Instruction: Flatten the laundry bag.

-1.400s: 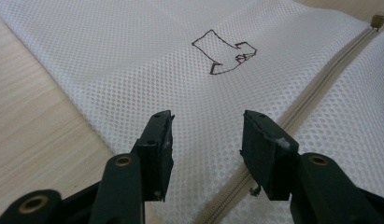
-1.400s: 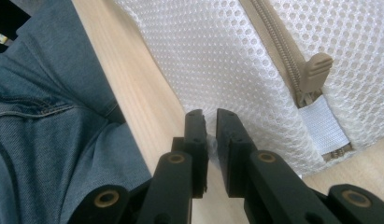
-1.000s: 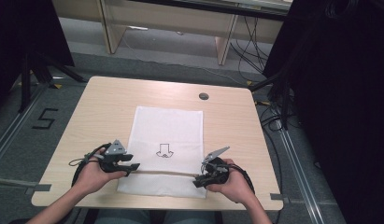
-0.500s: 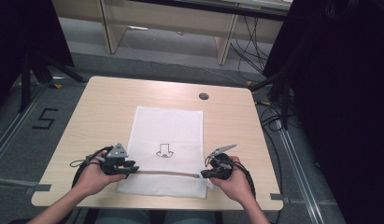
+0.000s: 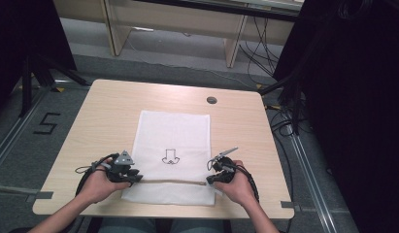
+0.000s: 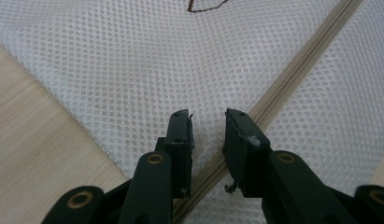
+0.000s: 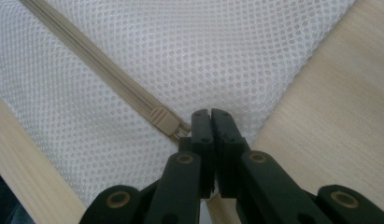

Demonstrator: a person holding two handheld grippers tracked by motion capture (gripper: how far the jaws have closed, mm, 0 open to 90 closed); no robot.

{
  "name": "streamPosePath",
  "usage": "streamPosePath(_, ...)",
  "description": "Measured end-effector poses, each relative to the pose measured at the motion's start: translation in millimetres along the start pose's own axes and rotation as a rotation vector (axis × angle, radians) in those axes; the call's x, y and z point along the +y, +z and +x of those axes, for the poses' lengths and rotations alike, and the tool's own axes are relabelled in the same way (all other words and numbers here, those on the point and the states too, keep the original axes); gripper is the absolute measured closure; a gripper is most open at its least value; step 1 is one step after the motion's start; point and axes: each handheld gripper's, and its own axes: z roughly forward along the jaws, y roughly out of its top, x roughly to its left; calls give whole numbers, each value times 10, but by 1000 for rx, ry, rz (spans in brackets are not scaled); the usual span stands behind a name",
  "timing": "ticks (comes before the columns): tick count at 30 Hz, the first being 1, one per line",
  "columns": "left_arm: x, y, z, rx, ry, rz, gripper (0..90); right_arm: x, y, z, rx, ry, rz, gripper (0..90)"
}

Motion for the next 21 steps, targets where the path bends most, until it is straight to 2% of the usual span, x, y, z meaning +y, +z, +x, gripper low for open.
streamPosePath(6, -8, 4, -8, 12, -18, 6, 707, 32, 25, 12, -7, -15, -2, 889)
streamPosePath(7, -4, -8, 1, 4, -8, 18, 707, 38, 26, 22, -9, -9, 2, 889)
streamPosePath(8, -6, -13, 6, 14, 0, 14, 707, 53, 38, 39, -9, 0, 12, 889)
streamPosePath(9, -14, -9, 9, 15, -22, 13, 707, 59, 39, 53, -16, 1, 17, 889)
streamPosePath(10, -14, -9, 9, 15, -22, 13, 707, 59, 39, 53, -16, 1, 17, 889)
streamPosePath(11, -15, -22, 15, 13, -14, 20, 707, 64, 50, 67, -15, -38, 18, 888)
streamPosePath(12, -22, -26, 17, 16, -23, 21, 707, 64, 50, 87, -14, -40, 22, 888)
streamPosePath(14, -23, -29, 25, 27, -12, 24, 707, 58, 59, 103, -12, -65, 18, 888)
streamPosePath(16, -31, -37, 15, 16, -21, 31, 707, 42, 53, 131, -13, -61, 24, 888)
streamPosePath(21, -32, -37, 10, 23, -24, 28, 701, 29, 55, 121, -4, -51, 12, 866)
